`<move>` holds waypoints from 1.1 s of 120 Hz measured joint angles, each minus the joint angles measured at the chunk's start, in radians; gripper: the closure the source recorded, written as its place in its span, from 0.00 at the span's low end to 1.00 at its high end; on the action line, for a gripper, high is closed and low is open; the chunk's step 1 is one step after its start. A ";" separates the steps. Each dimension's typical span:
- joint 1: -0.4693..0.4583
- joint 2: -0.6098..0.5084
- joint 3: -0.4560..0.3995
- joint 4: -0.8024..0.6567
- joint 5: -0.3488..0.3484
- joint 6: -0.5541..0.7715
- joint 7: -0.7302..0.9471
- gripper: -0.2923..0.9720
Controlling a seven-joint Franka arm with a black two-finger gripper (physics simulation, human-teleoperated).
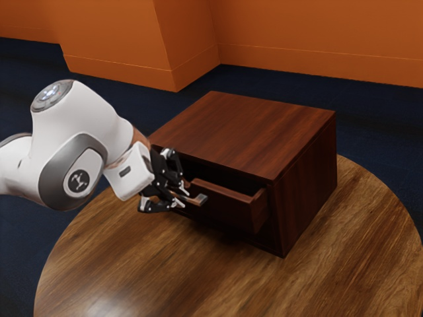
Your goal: Pull the drawer handle with one arm to open the drawer
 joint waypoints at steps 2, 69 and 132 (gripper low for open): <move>0.000 -0.003 0.000 -0.003 0.000 0.000 0.000 0.73; 0.000 -0.092 0.008 -0.076 -0.001 -0.025 0.006 0.74; 0.001 -0.186 0.026 -0.145 -0.001 -0.052 0.008 0.73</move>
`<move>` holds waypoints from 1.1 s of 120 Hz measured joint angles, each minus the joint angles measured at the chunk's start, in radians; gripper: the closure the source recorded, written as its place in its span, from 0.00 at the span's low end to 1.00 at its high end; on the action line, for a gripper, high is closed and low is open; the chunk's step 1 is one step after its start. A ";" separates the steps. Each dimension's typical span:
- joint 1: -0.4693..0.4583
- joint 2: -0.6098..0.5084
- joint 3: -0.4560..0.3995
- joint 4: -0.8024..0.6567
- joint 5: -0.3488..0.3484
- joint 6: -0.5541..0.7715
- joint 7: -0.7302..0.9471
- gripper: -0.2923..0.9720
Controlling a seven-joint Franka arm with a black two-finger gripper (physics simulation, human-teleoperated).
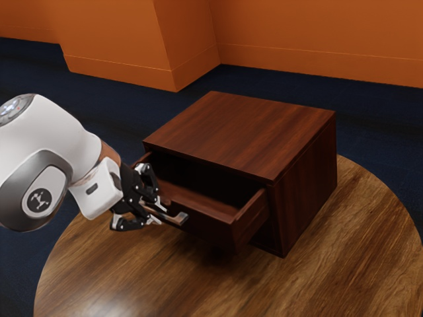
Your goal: Pull the drawer handle with one arm to open the drawer
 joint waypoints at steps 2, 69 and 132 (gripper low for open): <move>0.000 -0.006 0.001 -0.002 0.000 -0.002 0.000 0.73; 0.000 -0.119 0.005 -0.084 0.001 -0.045 0.001 0.73; 0.000 -0.243 0.005 -0.167 0.001 -0.081 0.002 0.73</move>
